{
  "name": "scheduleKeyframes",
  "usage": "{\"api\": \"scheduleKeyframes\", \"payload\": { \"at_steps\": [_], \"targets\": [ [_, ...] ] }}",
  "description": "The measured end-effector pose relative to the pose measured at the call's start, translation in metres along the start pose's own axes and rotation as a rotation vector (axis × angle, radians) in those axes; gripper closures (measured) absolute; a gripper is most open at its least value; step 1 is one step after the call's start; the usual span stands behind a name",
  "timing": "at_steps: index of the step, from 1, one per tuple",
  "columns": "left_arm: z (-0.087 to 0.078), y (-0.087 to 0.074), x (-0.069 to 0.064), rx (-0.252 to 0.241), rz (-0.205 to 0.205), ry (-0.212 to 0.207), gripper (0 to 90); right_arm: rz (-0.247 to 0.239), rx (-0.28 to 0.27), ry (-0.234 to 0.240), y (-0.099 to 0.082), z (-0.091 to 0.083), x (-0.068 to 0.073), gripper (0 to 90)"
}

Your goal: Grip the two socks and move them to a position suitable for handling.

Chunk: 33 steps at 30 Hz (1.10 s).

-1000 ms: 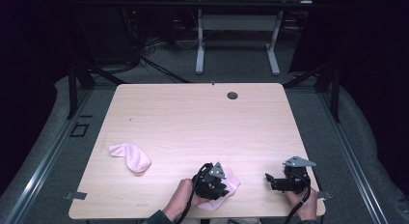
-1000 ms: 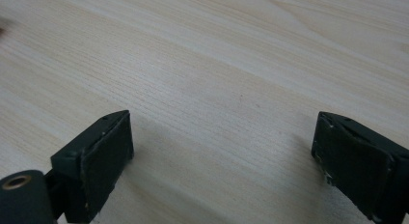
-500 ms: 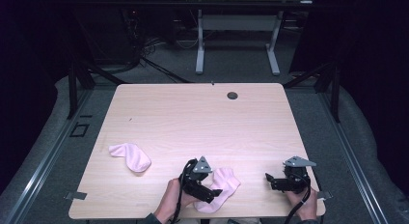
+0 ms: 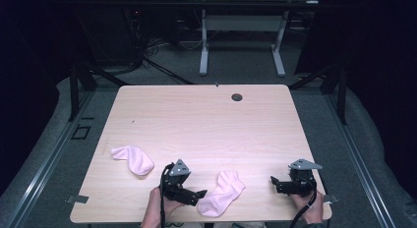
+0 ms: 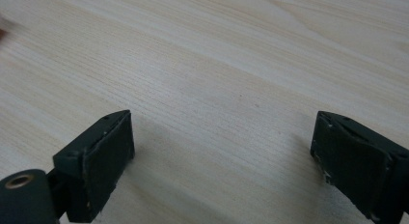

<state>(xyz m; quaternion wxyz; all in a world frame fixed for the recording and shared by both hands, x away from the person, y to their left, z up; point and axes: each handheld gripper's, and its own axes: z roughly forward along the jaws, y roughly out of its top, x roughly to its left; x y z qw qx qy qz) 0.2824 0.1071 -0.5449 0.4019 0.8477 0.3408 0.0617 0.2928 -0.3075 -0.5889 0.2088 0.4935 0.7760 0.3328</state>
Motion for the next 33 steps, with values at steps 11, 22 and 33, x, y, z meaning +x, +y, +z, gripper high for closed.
{"api": "scheduleKeyframes", "payload": {
  "at_steps": [11, 22, 33],
  "targets": [
    [-0.035, -0.012, 0.038, -0.026, -0.084, 0.134, 0.1, -0.002, 0.000, 0.000, 0.000, 0.000, 0.000, 7.6],
    [-0.069, -0.014, 0.099, -0.008, -0.156, 0.294, 0.0, -0.003, 0.000, 0.001, 0.000, 0.000, 0.000, 7.7],
    [-0.085, -0.020, 0.161, 0.083, -0.262, 0.378, 0.0, -0.003, 0.000, 0.000, 0.000, 0.000, 0.000, 7.9]
  ]
}}
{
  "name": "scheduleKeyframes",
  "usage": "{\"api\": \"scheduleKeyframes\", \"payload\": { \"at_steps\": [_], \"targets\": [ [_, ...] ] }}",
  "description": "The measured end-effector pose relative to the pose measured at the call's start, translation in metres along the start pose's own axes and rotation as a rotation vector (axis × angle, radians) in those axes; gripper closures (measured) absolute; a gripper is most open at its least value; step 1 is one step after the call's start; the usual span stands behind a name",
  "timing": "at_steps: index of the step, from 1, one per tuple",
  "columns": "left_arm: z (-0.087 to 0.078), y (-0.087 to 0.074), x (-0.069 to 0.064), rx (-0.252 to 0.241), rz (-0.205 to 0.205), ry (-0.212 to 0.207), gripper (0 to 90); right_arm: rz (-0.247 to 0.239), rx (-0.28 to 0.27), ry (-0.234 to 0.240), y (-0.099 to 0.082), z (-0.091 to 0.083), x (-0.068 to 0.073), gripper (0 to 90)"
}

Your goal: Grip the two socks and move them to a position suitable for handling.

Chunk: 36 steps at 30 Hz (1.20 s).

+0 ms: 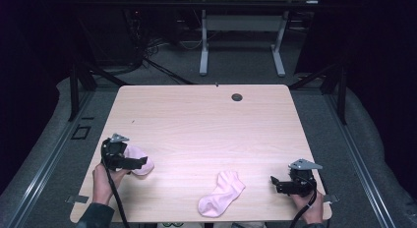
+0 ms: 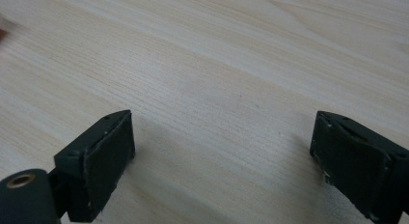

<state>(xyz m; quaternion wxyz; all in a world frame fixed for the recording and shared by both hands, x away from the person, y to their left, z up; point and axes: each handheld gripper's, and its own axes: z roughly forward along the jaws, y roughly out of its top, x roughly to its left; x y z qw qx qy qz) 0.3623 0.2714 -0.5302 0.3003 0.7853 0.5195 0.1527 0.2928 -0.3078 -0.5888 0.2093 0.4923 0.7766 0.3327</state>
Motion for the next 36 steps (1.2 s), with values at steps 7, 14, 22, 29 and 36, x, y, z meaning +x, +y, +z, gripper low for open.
{"api": "scheduleKeyframes", "payload": {
  "at_steps": [7, 14, 22, 29, 36],
  "targets": [
    [0.017, 0.011, 0.024, 0.168, -0.056, 0.041, 1.7, 0.001, -0.001, -0.002, 0.000, 0.000, 0.000, 8.1],
    [0.035, 0.011, 0.035, 0.263, -0.076, 0.030, 10.9, 0.001, -0.002, -0.002, 0.000, 0.000, 0.000, 8.3],
    [0.037, 0.010, 0.035, 0.275, -0.068, 0.081, 38.8, 0.003, -0.003, -0.006, 0.000, 0.000, 0.000, 8.8],
    [0.035, 0.011, 0.035, 0.297, -0.076, 0.105, 58.9, 0.005, -0.009, -0.006, -0.001, 0.000, 0.000, 9.3],
    [0.033, 0.012, 0.041, 0.300, -0.086, 0.089, 82.1, 0.007, -0.009, -0.006, -0.001, 0.000, 0.000, 9.7]
  ]
}}
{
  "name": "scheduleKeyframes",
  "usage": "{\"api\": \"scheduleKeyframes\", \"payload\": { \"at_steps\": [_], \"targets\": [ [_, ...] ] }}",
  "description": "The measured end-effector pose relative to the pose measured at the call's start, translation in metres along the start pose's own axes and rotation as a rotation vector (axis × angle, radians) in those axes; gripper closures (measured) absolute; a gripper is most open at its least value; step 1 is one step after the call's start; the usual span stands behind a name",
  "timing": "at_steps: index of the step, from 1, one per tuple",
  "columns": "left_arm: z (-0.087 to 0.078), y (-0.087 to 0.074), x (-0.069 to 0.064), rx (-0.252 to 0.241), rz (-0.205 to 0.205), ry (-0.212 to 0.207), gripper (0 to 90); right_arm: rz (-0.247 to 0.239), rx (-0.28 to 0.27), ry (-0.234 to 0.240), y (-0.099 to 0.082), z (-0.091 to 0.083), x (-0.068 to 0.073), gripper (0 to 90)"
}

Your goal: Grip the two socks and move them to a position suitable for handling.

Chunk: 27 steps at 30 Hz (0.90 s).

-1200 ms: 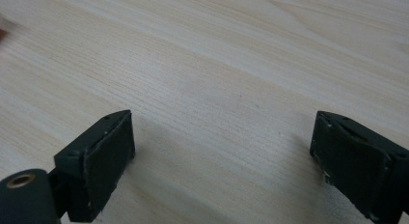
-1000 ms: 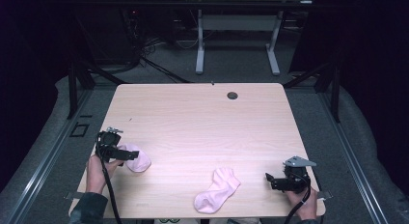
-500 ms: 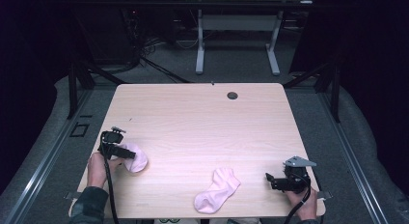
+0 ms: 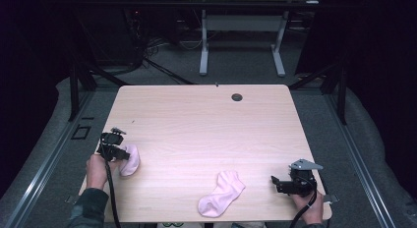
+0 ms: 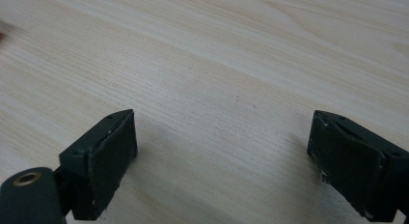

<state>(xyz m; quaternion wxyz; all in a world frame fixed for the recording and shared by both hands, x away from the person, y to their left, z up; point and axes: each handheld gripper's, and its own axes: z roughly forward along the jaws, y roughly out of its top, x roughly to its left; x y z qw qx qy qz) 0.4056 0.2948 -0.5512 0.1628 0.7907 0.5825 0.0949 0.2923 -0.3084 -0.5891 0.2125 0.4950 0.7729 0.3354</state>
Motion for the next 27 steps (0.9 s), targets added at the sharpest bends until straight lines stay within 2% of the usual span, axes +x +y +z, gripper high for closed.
{"api": "scheduleKeyframes", "payload": {
  "at_steps": [5, 11, 14, 19, 23, 24, 25, 27],
  "targets": [
    [-0.008, -0.004, -0.002, -0.026, 0.001, -0.025, 83.5, 0.001, -0.002, 0.000, 0.000, 0.000, 0.000, 9.9],
    [-0.029, -0.006, -0.017, -0.083, 0.048, -0.044, 83.5, 0.001, -0.002, 0.000, 0.000, 0.000, 0.000, 9.9],
    [-0.042, -0.005, -0.030, -0.114, 0.079, -0.056, 83.5, 0.002, -0.002, 0.000, 0.000, 0.000, 0.000, 10.0],
    [-0.060, 0.000, -0.053, -0.167, 0.138, -0.103, 83.5, 0.004, -0.003, -0.003, 0.000, 0.000, 0.000, 10.1],
    [-0.069, 0.005, -0.075, -0.200, 0.193, -0.142, 83.4, 0.003, -0.003, -0.002, 0.000, 0.000, 0.000, 10.2],
    [-0.069, 0.005, -0.075, -0.200, 0.193, -0.142, 83.5, 0.004, -0.004, -0.004, 0.000, 0.000, 0.000, 10.2],
    [-0.072, 0.008, -0.085, -0.212, 0.220, -0.161, 83.5, 0.004, -0.004, -0.004, 0.000, 0.000, 0.000, 10.2],
    [-0.075, 0.012, -0.095, -0.217, 0.247, -0.181, 83.4, 0.004, -0.004, -0.004, 0.000, 0.000, 0.000, 10.2]
  ]
}}
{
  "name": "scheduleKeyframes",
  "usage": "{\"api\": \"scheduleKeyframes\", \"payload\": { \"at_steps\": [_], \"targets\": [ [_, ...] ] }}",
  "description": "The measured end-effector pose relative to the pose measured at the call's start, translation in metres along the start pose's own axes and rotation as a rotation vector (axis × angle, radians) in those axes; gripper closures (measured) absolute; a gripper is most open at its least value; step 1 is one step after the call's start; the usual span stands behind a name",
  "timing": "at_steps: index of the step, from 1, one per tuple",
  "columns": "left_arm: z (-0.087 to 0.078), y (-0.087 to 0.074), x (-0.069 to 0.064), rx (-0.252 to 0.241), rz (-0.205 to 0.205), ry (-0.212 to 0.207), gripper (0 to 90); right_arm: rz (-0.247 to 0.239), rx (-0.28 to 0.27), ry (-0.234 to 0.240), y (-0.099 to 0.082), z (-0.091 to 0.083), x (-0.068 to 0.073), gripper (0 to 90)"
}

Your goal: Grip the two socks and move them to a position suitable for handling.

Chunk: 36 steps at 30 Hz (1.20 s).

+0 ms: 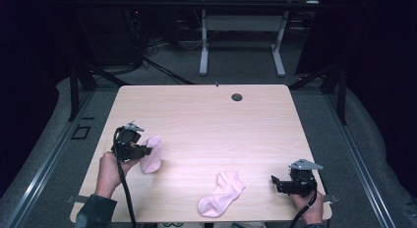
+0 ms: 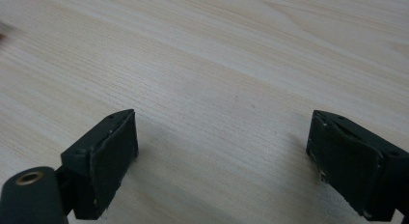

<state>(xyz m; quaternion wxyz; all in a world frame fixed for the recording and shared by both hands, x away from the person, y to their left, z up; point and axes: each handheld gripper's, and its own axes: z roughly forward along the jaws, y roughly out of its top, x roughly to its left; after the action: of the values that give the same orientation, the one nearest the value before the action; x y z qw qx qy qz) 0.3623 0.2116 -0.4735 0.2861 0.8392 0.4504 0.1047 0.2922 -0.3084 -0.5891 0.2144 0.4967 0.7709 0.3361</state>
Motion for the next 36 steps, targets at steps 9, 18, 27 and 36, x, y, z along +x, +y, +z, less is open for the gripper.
{"api": "scheduleKeyframes", "payload": {
  "at_steps": [9, 18, 27, 36],
  "targets": [
    [0.021, 0.023, -0.030, 0.012, 0.057, -0.090, 83.4, 0.001, -0.001, 0.001, 0.000, 0.000, 0.000, 10.4],
    [0.054, 0.041, -0.057, 0.043, 0.085, -0.194, 83.5, 0.000, 0.000, 0.002, 0.000, 0.000, 0.000, 10.4],
    [0.112, 0.056, -0.082, 0.141, 0.109, -0.242, 83.3, 0.002, -0.002, 0.000, 0.000, 0.000, 0.000, 10.4],
    [0.135, 0.060, -0.083, 0.153, 0.100, -0.238, 78.8, 0.001, 0.000, 0.001, 0.000, 0.000, 0.000, 10.5]
  ]
}}
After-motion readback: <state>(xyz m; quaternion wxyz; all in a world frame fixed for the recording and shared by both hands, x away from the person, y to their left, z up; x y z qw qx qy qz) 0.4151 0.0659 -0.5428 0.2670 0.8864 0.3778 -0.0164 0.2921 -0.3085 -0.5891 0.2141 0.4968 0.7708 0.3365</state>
